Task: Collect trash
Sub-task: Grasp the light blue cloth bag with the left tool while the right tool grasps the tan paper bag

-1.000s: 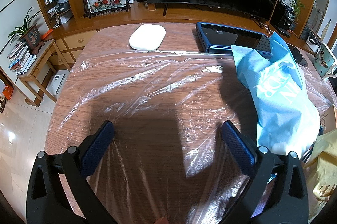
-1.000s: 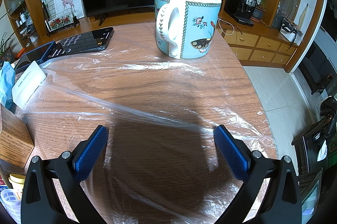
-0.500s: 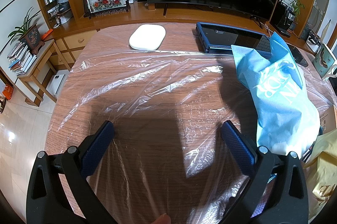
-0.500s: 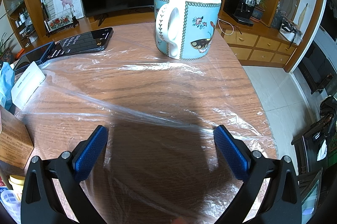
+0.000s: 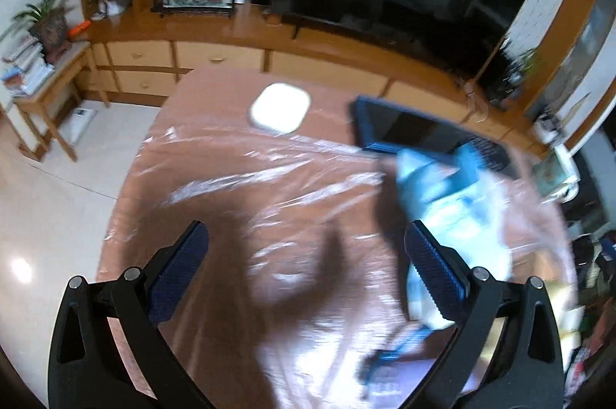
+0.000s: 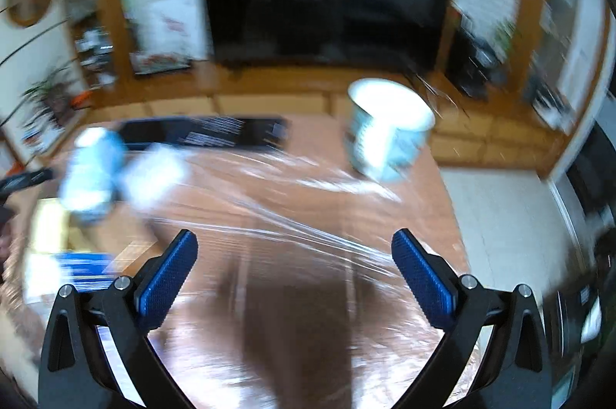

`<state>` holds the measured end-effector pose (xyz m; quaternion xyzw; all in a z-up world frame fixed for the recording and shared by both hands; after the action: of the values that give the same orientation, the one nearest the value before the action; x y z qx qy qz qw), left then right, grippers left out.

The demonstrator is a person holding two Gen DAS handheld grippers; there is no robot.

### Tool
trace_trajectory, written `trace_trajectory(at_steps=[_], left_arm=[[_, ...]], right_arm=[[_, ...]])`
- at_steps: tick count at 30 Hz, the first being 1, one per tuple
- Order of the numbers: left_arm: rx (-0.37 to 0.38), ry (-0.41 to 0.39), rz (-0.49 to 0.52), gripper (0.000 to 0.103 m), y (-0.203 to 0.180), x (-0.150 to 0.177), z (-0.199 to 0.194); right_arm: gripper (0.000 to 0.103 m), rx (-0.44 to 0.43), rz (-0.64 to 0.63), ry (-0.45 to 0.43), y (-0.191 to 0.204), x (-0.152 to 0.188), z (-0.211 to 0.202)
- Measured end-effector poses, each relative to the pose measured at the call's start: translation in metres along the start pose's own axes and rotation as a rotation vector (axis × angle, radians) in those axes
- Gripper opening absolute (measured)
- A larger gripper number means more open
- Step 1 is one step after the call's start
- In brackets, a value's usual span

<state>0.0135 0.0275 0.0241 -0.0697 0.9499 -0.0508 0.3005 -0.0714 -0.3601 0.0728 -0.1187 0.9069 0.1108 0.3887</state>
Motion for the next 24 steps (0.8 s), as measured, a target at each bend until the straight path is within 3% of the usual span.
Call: trace_trajectory(at_steps=[4,8,15,24], left_arm=[[0.161,0.039,-0.017,0.101,-0.026,-0.009,-0.009],[0.236,0.092,0.001,0.101,-0.052,-0.010,0.002],[0.241,0.187,0.054,0.101,-0.078,-0.004,0.032],[0.226,0.261,0.103,0.101,-0.091,0.008,0.053]], right_arm=[[0.099,-0.146,-0.127,0.011,0.071,-0.011,-0.006],[0.099,-0.274,-0.199,0.065,0.131,-0.007,0.010],[0.099,-0.270,-0.192,0.190,0.175,0.007,0.058],[0.099,-0.237,-0.084,0.302,0.170,0.012,0.096]])
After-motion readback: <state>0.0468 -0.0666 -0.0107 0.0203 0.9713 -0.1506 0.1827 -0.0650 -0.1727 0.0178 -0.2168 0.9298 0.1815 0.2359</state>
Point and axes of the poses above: each gripper's, at about its wrist camera, not at the fingertips, and z roughly the way its jaws point, y to its left, x to its underside, the point moved 3 cm from there along z, roughly the way its jaws point, and after that the axes turned 8 degrees about -x, right-handed, at the moved point
